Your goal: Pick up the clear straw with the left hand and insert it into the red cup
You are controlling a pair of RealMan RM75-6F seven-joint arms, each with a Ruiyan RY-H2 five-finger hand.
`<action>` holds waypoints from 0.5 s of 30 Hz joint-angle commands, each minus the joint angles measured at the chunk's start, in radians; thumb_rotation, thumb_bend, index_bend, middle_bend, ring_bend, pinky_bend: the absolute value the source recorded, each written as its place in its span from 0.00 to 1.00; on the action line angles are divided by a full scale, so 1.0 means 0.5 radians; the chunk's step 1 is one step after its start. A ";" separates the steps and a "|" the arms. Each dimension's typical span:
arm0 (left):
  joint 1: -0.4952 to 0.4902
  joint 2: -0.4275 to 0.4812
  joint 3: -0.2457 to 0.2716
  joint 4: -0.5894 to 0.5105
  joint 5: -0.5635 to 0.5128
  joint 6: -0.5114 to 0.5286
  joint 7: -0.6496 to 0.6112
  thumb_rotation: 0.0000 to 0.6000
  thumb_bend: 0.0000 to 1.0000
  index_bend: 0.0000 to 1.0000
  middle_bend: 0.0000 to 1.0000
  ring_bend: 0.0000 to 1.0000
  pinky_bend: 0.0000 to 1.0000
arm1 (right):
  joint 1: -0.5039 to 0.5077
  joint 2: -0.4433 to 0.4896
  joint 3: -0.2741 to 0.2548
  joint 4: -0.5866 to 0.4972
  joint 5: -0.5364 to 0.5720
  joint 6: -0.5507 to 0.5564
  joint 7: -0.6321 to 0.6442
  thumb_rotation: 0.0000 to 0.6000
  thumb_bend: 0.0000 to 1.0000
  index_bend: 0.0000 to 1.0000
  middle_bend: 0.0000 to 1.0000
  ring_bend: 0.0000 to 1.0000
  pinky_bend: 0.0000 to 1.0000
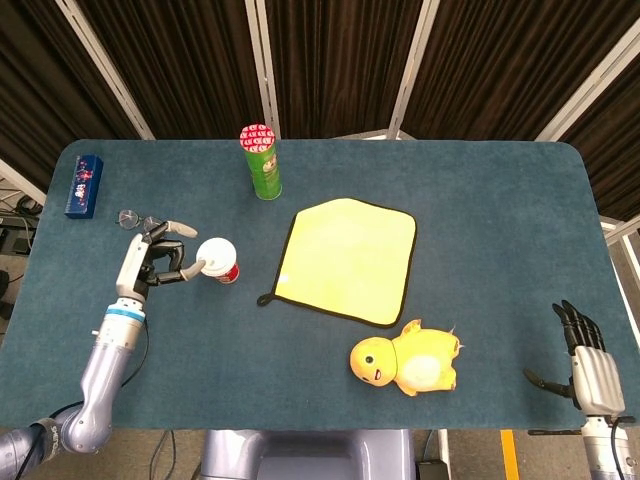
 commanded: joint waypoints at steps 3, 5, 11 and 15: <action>0.150 0.205 0.338 -0.058 0.509 0.404 0.823 1.00 0.20 0.26 0.23 0.26 0.16 | 0.002 0.003 -0.004 0.004 -0.001 -0.006 -0.016 1.00 0.07 0.00 0.00 0.00 0.00; 0.239 0.253 0.453 -0.087 0.632 0.546 1.064 1.00 0.13 0.20 0.07 0.08 0.05 | 0.000 0.003 -0.008 0.000 -0.002 -0.006 -0.037 1.00 0.07 0.00 0.00 0.00 0.00; 0.407 0.372 0.661 -0.091 0.762 0.711 1.458 1.00 0.00 0.06 0.00 0.00 0.00 | 0.001 -0.007 -0.012 0.001 -0.014 0.005 -0.089 1.00 0.07 0.00 0.00 0.00 0.00; 0.501 0.421 0.755 -0.077 0.779 0.769 1.569 1.00 0.00 0.02 0.00 0.00 0.00 | 0.000 -0.016 -0.013 0.012 -0.025 0.023 -0.113 1.00 0.07 0.00 0.00 0.00 0.00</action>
